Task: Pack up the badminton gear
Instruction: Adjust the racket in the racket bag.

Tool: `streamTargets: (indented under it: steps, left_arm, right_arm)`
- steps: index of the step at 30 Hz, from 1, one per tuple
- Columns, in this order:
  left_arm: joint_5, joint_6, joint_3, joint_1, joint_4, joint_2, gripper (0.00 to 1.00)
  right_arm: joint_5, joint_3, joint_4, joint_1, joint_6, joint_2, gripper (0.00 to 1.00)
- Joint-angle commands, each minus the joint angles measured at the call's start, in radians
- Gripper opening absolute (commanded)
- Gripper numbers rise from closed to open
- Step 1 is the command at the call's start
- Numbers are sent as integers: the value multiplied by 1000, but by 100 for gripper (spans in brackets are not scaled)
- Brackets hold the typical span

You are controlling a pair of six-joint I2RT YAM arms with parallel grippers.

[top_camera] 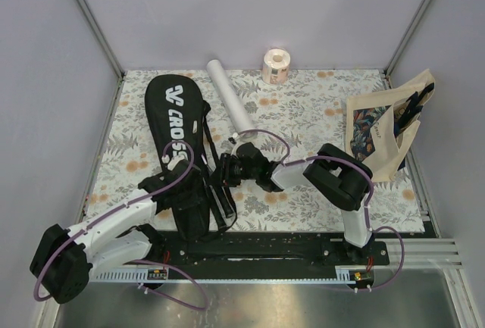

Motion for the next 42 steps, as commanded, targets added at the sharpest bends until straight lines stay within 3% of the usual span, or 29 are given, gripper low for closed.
streamTargets:
  steps: [1,5,9,17,25,31,42]
  left_arm:
    - [-25,-10,49,-2,2,-61,0]
    - [-10,-27,26,0,-1,-98,0]
    - [-8,-34,23,0,-4,-113,0]
    - [22,-44,8,0,33,-113,0]
    - [24,-45,-4,1,37,-124,0]
    - [33,-44,-12,0,51,-127,0]
    - [48,-50,-24,0,73,-135,0]
  right_arm:
    - [21,58,-142,-7,-117,-47,48]
    - [70,48,-272,-6,-210,-151,66]
    - [139,54,-398,2,-282,-219,67]
    - [147,62,-420,63,-315,-216,66]
    - [365,91,-645,85,-394,-296,72]
    - [218,80,-520,128,-385,-267,62]
    - [167,86,-457,160,-335,-165,57]
